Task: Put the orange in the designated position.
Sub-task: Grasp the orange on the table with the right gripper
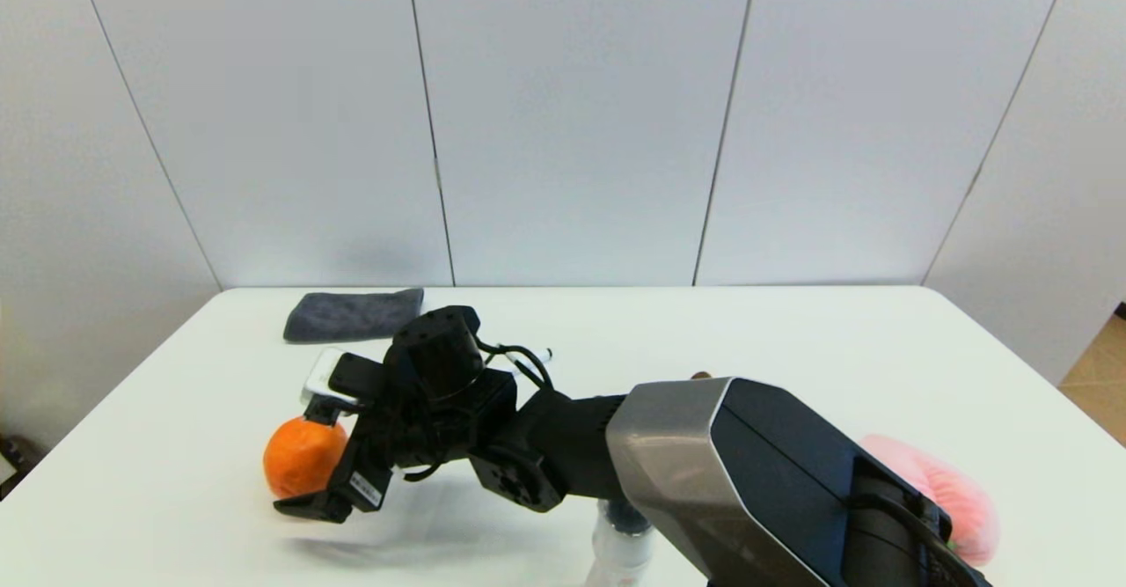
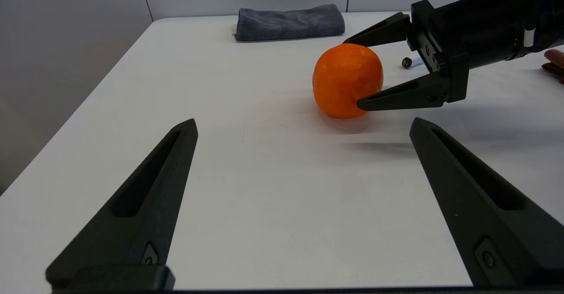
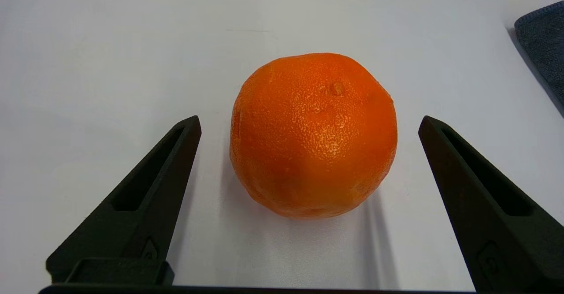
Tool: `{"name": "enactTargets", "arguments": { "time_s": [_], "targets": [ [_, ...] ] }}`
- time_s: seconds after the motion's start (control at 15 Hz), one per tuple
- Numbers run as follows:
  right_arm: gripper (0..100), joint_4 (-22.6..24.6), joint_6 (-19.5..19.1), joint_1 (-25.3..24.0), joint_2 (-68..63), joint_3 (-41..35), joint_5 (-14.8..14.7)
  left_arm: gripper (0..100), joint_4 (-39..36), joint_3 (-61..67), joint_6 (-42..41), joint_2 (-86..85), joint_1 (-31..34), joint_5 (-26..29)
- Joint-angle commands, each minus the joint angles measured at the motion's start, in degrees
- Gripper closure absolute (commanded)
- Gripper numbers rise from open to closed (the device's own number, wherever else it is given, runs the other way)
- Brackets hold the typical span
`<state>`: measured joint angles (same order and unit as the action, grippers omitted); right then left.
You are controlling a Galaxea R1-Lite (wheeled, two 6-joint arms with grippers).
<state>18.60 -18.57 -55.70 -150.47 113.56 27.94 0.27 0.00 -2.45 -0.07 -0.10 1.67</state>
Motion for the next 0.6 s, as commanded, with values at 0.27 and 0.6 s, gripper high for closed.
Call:
{"name": "enactTargets", "arguments": {
  "time_s": [0.27, 0.6],
  "targets": [
    [0, 0.12, -0.15, -0.64, -0.26, 0.0, 0.1, 0, 0.0, 0.0, -0.01, -0.01, 0.01, 0.0],
    [0, 0.12, -0.24, -0.64, -0.53, 0.0, 0.1, 0, 0.0, 0.0, -0.01, 0.07, 0.01, 0.0]
  ]
}}
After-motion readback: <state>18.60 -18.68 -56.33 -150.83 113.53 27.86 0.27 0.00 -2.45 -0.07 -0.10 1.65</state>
